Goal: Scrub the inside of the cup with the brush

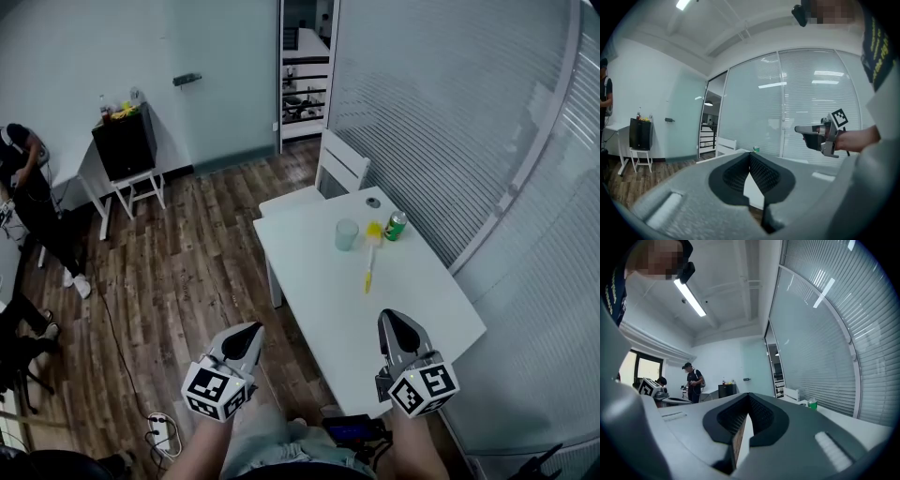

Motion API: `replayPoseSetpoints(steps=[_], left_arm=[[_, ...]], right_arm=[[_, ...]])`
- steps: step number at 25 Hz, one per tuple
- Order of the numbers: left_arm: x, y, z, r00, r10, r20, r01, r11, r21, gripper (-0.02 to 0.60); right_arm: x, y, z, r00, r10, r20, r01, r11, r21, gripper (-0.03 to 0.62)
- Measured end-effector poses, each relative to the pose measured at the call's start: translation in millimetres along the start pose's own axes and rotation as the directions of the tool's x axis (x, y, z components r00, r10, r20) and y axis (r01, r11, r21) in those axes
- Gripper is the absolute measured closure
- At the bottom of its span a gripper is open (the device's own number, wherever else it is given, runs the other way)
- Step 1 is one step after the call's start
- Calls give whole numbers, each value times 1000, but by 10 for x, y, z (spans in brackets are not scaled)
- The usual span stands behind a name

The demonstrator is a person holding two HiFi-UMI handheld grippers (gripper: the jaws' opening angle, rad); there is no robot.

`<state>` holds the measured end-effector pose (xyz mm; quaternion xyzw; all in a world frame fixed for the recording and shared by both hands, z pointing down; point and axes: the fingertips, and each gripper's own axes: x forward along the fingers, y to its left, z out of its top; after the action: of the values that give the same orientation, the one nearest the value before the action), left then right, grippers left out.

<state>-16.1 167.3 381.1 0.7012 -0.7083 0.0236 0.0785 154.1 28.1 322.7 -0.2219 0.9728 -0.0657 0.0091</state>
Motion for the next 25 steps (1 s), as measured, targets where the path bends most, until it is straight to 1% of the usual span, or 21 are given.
replayPoseSetpoints(steps=[3,7,10,18,25], left_arm=[[54,58,-26,1000,-4,-13,5,1000,4,581],[202,146,-64,1000,-5,-6,5,1000,-21,581],[336,215,-55,1000,-14,-1,14,1000,-11,581],[842,453,74,997,-79,14,79,997,-9,581],[1456,687,167,988,-158,6,158,988,-4,581]], right_arm=[[47,-4,-39,1000,-7,-12,7,1000,-2,588],[126,-87,-86,1000,-13,-18,13,1000,0,588],[209,-169,-90,999,-31,-13,31,1000,3,588],[530,-372,-61,997,-82,-13,82,997,-3,588],[907,-710,-37,989,-147,-20,147,989,-4,588]])
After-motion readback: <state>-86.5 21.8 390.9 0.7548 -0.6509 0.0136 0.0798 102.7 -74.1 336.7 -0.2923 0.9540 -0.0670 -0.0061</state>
